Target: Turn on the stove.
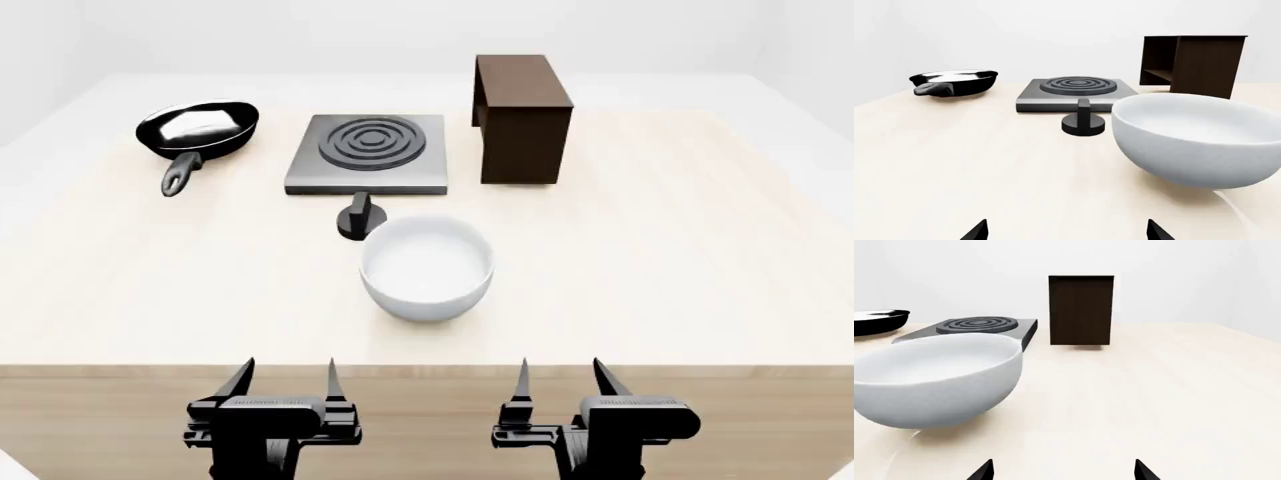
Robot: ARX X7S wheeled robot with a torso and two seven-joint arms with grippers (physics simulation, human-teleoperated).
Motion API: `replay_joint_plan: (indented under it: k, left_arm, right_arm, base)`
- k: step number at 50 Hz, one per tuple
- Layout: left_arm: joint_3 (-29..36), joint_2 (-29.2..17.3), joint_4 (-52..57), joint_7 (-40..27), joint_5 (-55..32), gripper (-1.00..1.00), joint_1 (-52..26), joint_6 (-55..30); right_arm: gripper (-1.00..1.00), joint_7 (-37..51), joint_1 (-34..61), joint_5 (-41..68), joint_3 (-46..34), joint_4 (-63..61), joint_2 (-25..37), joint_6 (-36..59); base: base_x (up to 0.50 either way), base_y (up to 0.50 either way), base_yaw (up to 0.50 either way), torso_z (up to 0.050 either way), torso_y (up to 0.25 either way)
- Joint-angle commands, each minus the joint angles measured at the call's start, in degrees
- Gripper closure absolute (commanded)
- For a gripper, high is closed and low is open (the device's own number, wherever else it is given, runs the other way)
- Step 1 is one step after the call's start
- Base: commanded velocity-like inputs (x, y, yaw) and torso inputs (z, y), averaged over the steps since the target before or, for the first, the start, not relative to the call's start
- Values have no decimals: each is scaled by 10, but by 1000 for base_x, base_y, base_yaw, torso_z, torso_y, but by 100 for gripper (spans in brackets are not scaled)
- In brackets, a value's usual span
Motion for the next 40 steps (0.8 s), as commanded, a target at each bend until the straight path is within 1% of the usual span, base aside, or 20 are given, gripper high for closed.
replay_joint_plan:
  k: [1, 14, 40]
  left_arm:
    - [6, -6, 0, -6, -6, -100, 0, 0]
    - [35, -27, -2, -31, -22, -100, 0, 2]
    - [63, -49, -4, -53, -36, -100, 0, 8]
  right_arm:
    - [-100, 7, 0, 5, -7, 0, 5, 0]
    - [-100, 37, 1, 26, -31, 2, 26, -5]
    - [-100, 58, 0, 47, -59, -2, 47, -11]
  base:
    - [0, 0, 0, 0, 0]
    - [0, 14, 0, 0, 0]
    - [0, 445, 0, 0, 0]
